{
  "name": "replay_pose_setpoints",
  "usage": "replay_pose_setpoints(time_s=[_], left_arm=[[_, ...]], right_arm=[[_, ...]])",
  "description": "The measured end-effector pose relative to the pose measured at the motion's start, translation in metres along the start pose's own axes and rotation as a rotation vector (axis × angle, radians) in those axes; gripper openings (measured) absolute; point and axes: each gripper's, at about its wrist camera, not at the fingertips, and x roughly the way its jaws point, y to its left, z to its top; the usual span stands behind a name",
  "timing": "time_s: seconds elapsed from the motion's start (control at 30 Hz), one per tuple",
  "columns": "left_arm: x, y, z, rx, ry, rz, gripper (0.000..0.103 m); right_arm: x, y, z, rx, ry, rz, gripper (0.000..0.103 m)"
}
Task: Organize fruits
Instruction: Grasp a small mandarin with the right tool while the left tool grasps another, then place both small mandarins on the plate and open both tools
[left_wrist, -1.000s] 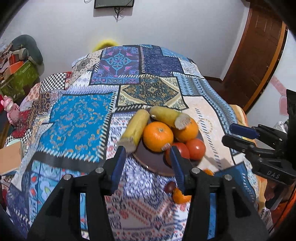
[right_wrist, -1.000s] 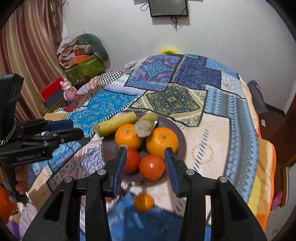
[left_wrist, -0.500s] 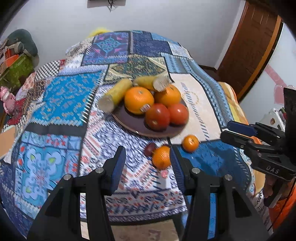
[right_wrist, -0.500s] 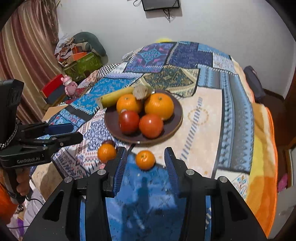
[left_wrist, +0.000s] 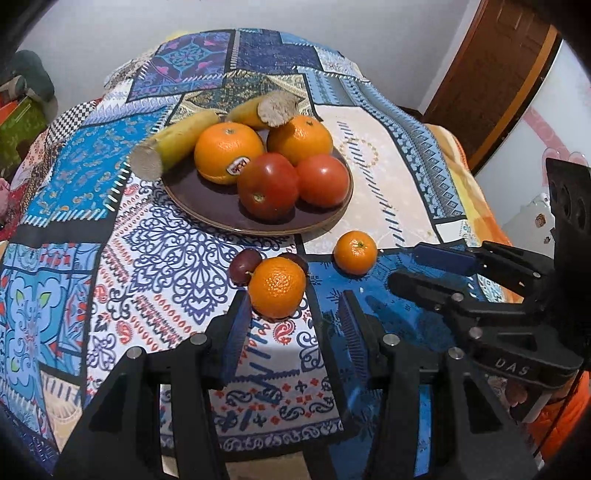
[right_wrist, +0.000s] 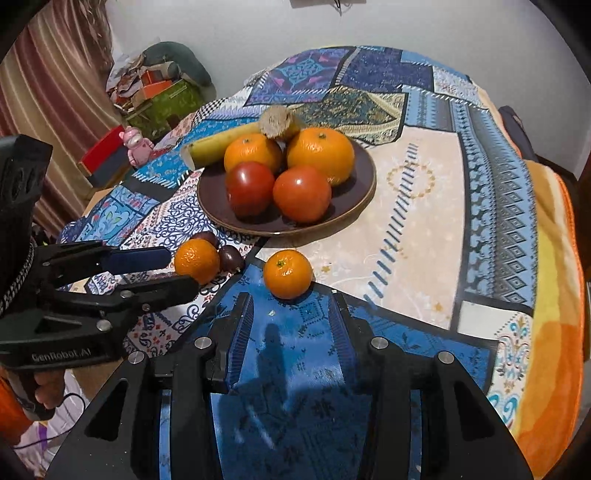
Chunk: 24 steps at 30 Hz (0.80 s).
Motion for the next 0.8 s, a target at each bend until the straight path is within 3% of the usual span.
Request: replay_pose_setpoints(time_s=[0.17,0.33,0.8], left_arm=[[0.009,0.003,0.003,-0.013,0.001,0.005,0.047],[0.016,0.008,0.006,-0.023,0.005,0.023,0.036],[0.007,0.008,0.003,-0.017,-0.024,-0.001,0.036]], right_arm=[[0.013,0.001,0.002,0.001,0.016,0.016,0.039],[0.026,0.003,0.007,0.0,0.029,0.021,0.039],[0.027,-0.004,0.008,0.028,0.019,0.041,0.033]])
